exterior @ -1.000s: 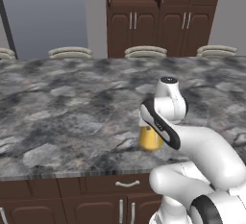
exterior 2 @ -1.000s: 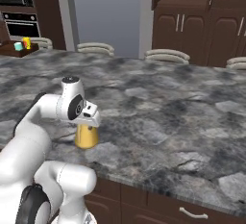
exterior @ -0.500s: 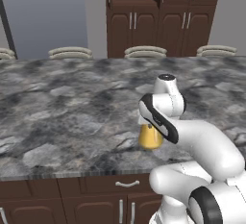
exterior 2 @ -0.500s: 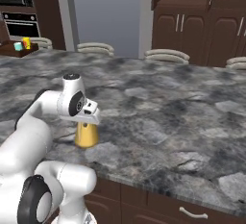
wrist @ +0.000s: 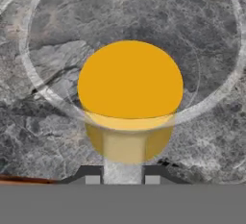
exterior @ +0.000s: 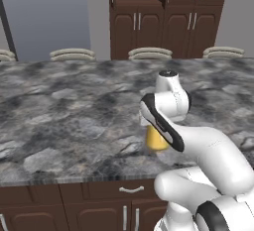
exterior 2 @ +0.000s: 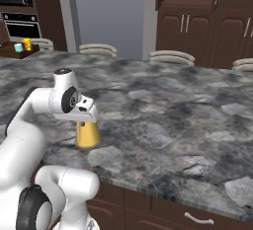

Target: There is a tray on the dining counter. Grab the cup, mug, and pitcher and place them on the tray. The pitcher may be placed next to the tray if it cannot fit the tray.

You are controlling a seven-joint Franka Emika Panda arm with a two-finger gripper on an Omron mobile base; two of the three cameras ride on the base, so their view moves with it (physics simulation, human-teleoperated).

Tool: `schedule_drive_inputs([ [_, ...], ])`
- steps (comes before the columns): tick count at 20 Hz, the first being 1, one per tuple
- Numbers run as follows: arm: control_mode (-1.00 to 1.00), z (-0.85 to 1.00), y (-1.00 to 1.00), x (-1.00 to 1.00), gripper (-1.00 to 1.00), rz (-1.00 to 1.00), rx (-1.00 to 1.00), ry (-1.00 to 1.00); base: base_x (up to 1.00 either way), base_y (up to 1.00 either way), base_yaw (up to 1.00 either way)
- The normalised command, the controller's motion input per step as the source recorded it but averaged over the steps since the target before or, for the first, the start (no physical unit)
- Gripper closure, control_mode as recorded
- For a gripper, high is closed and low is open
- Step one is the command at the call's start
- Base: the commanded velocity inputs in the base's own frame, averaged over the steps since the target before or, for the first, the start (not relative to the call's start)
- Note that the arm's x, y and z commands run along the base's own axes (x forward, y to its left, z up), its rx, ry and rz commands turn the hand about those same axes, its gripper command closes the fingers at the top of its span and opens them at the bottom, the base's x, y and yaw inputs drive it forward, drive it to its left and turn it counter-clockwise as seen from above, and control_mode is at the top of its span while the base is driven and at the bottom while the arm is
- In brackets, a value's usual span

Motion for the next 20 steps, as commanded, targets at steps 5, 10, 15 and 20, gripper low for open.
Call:
schedule_drive_inputs([
  [5,-1.00,0.82,-0.06,-0.33,1.00,0.12,0.08,0.12,0.00,0.00,0.00],
  [10,-1.00,0.54,0.00,-0.90,1.00,0.21,-0.04,-0.10,0.00,0.00,0.00],
  [15,-1.00,0.15,-0.02,-0.98,1.00,0.11,-0.02,-0.50,0.00,0.00,0.00],
  [20,-1.00,0.17,0.00,-0.79,1.00,0.01,0.14,-0.46,0.00,0.00,0.00],
])
